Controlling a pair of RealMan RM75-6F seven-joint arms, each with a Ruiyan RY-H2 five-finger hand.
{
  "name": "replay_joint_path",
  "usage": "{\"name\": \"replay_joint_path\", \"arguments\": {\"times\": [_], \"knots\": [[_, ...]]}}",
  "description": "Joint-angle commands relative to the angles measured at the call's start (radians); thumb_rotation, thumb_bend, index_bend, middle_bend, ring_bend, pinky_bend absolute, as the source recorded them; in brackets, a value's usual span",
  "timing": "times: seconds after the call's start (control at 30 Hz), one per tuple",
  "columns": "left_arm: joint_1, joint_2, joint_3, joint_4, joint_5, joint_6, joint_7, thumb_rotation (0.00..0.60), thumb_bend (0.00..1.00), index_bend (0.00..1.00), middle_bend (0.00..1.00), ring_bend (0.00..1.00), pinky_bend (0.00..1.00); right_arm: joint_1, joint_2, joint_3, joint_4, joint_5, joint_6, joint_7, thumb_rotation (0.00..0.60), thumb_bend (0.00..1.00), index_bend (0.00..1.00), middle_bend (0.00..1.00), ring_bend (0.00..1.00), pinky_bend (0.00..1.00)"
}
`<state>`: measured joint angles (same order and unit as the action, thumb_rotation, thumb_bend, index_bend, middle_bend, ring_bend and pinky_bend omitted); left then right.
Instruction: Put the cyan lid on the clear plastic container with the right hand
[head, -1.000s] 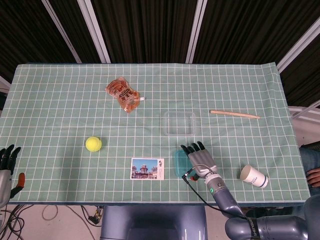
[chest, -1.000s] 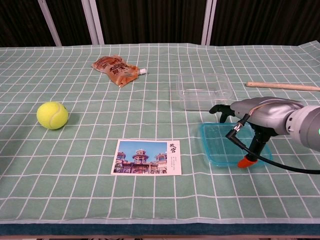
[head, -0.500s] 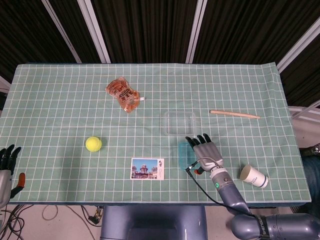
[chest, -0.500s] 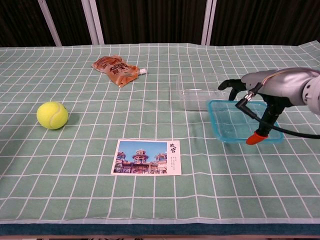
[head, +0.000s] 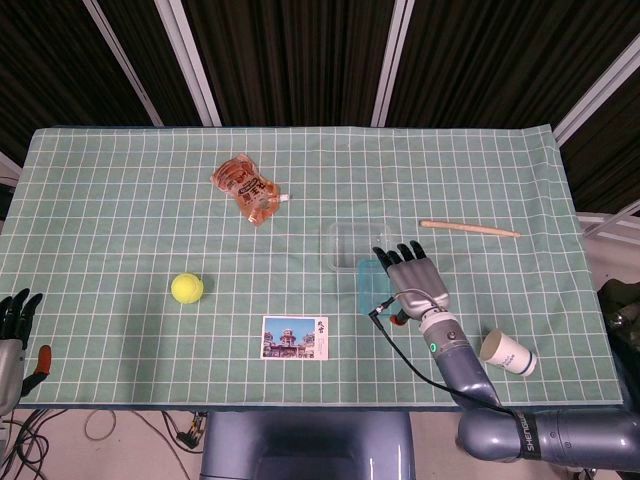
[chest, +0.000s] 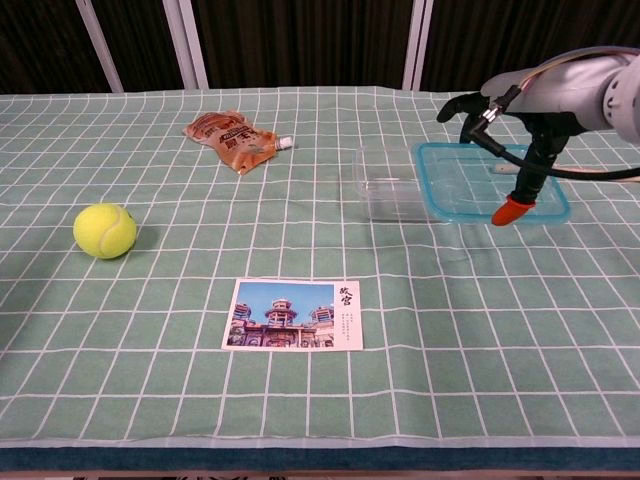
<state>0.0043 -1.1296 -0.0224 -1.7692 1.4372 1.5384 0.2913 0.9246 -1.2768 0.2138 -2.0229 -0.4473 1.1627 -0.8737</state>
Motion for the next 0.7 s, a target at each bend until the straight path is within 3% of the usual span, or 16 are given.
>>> {"name": "replay_joint_path", "arguments": {"times": [0.03, 0.7], "knots": [[-0.002, -0.001, -0.002, -0.002, -0.006, -0.004, 0.001, 0.6, 0.5, 0.05, 0.0, 0.0, 0.0, 0.045, -0.005, 0.023, 0.029, 0.052, -0.017, -0.03, 0.6, 0.24, 0.0, 0.45, 0.1, 0.0], [-0.01, 0.006, -0.008, -0.012, -0.041, -0.028, -0.006, 0.6, 0.5, 0.05, 0.0, 0.0, 0.0, 0.244, -0.109, 0.067, 0.272, 0.314, -0.096, -0.091, 0.6, 0.24, 0.0, 0.45, 0.1, 0.0]]}}
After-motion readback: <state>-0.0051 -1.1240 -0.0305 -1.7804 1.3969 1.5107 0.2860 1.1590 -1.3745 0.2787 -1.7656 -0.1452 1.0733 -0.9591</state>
